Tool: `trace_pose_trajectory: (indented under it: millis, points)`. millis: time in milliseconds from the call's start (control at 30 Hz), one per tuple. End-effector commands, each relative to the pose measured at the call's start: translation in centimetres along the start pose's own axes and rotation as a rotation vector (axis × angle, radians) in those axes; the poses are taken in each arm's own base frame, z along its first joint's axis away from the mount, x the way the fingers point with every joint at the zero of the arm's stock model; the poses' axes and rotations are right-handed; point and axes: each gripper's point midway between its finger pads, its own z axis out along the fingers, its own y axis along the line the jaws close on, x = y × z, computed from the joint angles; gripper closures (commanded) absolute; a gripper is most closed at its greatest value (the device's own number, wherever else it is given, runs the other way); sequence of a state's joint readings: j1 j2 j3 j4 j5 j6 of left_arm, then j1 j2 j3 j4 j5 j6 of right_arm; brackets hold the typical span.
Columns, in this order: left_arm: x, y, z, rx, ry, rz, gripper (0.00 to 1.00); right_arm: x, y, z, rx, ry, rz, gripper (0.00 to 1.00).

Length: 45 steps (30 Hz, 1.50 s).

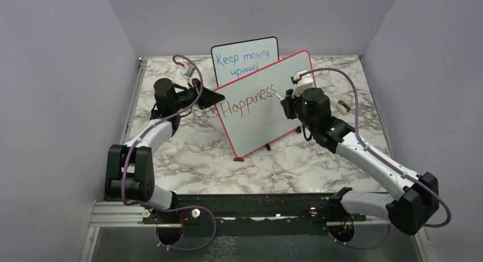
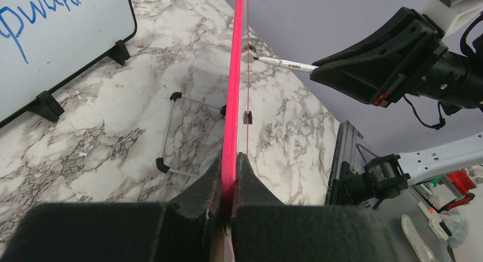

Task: Write a sentence on the whiteboard

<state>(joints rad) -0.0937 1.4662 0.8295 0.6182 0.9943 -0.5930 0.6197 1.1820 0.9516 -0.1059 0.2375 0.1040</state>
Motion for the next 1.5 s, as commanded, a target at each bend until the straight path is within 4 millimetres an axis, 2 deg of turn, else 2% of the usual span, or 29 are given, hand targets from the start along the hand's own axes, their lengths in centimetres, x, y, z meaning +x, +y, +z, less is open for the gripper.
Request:
trace_pose_trajectory:
  millis: [0,800,1100,1267,1467]
  points:
    - [1.7,1.3,0.1,-0.026,0.048,-0.01,1.0,-1.3,-1.4,-0.9,0.065,-0.055,0.009,0.99]
    - [1.7,1.4,0.1,-0.031,0.052,-0.013,1.0,-2.2,-4.9,-0.9,0.12,-0.101,0.021,0.99]
    - [1.7,1.5,0.1,-0.033,0.053,-0.014,1.0,-1.8,-5.0,-0.3,0.117,-0.096,0.003,0.99]
    - [1.7,1.5,0.1,-0.034,0.055,-0.013,1.0,-2.8,-4.7,0.1,0.101,-0.129,-0.002,0.99]
    - [1.8,1.6,0.1,-0.038,0.059,-0.016,1.0,-3.0,-4.6,1.0,0.1,-0.131,-0.007,0.99]
